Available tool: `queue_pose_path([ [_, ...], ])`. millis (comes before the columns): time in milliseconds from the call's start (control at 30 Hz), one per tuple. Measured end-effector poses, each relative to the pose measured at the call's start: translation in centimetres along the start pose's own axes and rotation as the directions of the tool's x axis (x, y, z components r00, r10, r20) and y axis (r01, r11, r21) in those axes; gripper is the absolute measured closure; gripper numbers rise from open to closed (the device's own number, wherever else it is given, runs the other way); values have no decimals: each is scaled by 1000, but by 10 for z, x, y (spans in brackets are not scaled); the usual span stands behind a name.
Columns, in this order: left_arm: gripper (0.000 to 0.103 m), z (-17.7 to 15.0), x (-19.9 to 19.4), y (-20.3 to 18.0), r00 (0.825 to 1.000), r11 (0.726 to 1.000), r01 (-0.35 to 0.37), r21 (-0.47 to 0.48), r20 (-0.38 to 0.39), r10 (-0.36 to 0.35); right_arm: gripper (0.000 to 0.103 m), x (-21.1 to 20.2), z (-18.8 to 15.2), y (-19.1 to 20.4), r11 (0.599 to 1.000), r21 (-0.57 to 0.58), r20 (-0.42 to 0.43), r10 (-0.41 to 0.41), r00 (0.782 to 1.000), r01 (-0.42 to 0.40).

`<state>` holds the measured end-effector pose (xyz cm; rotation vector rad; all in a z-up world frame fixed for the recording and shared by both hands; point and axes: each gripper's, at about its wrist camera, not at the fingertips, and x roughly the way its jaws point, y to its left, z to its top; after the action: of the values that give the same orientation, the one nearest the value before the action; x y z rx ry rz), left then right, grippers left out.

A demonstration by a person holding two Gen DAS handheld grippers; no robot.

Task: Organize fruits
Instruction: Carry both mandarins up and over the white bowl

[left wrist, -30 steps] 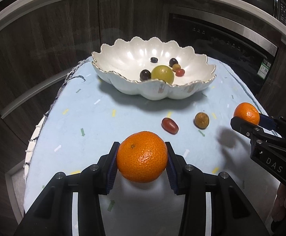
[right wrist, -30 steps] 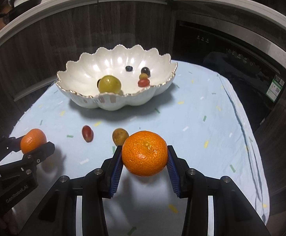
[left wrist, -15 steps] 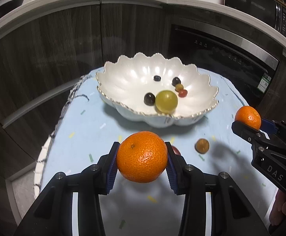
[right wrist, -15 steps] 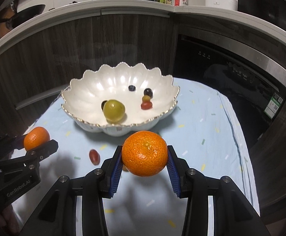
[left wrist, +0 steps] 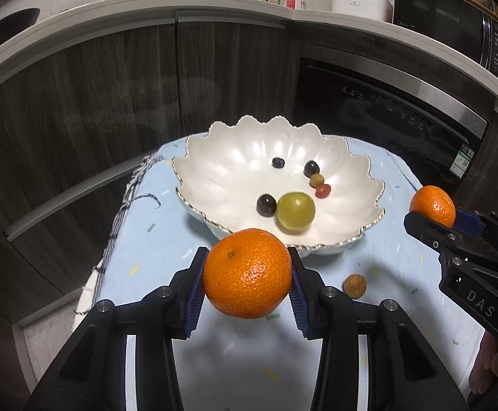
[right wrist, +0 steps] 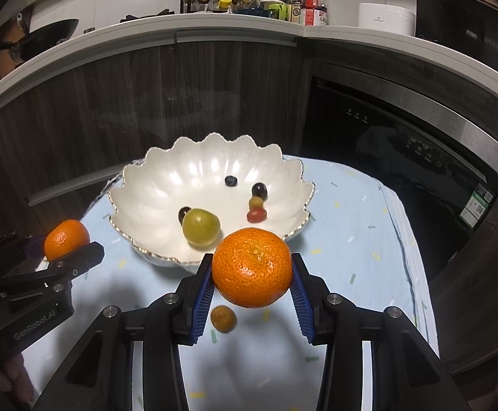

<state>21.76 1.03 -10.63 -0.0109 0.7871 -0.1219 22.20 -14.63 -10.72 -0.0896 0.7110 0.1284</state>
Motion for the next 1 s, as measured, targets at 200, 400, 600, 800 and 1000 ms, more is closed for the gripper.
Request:
queue_pose_path([
  [200, 60, 12, 3, 5, 1000, 1000, -7, -3, 10, 7, 59, 5, 11, 0, 1000, 10, 6, 5, 1000, -5],
  [400, 60, 22, 9, 8, 1000, 1000, -9, -1, 12, 9, 59, 12, 19, 2, 1000, 11, 11, 8, 1000, -8],
  [600, 60, 32, 16, 8, 1000, 1000, -8, 7, 10, 8, 59, 18, 26, 2, 1000, 13, 7, 9, 1000, -9],
  [800, 60, 42, 28, 10, 1000, 1000, -6, 13, -1, 6, 59, 29, 35, 1, 1000, 14, -4, 5, 1000, -5],
  [1000, 60, 49, 39, 12, 1000, 1000, -12, 21, -13, 12, 59, 40, 42, 1, 1000, 16, -17, 5, 1000, -5],
])
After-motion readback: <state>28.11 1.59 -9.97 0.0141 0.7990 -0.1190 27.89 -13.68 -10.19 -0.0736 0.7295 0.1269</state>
